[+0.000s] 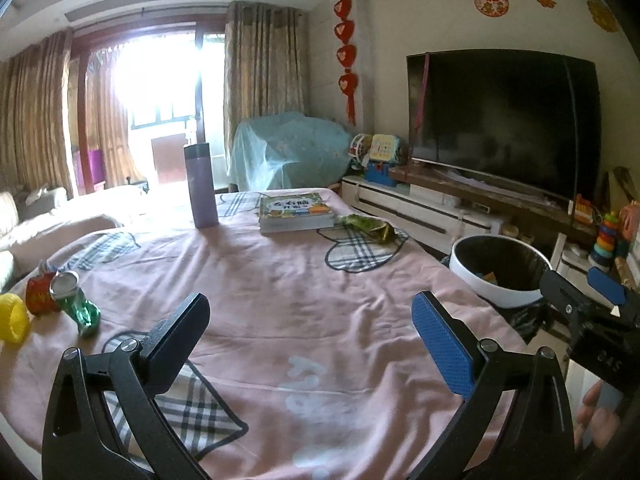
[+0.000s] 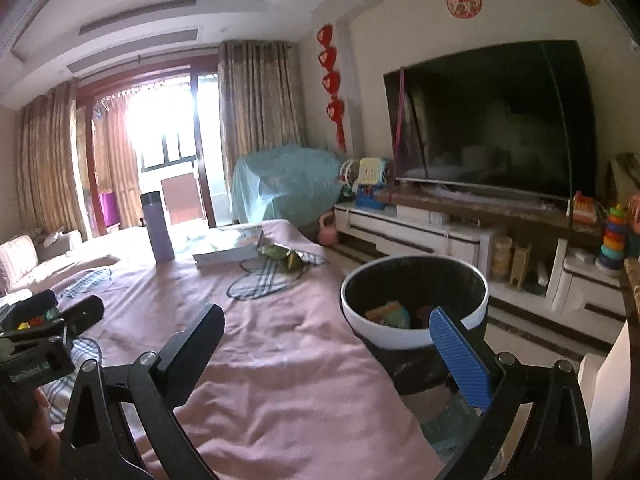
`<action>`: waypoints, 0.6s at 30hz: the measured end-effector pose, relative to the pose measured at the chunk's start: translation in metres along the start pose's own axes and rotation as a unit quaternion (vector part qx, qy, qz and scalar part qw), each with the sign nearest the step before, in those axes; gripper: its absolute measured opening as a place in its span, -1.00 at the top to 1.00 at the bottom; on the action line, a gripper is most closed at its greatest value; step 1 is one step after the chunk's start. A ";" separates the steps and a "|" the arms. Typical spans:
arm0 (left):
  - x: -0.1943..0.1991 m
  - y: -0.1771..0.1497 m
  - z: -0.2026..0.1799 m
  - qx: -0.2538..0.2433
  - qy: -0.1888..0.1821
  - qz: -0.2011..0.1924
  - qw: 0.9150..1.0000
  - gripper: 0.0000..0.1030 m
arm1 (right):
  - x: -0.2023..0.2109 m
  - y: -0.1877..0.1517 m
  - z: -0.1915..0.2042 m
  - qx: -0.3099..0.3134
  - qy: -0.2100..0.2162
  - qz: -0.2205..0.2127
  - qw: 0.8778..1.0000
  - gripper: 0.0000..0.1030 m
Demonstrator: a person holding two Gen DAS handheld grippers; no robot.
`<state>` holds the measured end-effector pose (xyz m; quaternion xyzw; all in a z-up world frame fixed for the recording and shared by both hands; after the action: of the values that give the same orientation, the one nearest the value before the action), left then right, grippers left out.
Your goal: Collect trash
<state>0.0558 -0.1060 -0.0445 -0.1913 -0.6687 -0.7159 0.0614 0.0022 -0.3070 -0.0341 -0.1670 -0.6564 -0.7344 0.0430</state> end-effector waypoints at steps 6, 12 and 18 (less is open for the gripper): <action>0.005 -0.003 -0.007 -0.014 0.001 -0.005 1.000 -1.00 | -0.001 -0.006 -0.008 -0.015 -0.008 0.011 1.000 -1.00; 0.005 -0.003 -0.008 -0.016 0.003 -0.004 1.000 -1.00 | -0.002 -0.009 -0.012 -0.019 -0.011 0.016 1.000 -1.00; 0.005 -0.004 -0.009 -0.015 0.003 -0.003 1.000 -1.00 | 0.000 -0.008 -0.012 -0.019 -0.008 0.018 1.000 -1.00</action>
<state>0.0483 -0.1133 -0.0465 -0.1877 -0.6579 -0.7270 0.0585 -0.0020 -0.3173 -0.0431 -0.1855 -0.6393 -0.7447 0.0477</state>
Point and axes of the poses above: each gripper's, at about its wrist camera, not at the fingertips, and x roughly against the way its jaws point, z to its left, y to its top, the point moved 3 cm from there along -x, roughly the way its jaws point
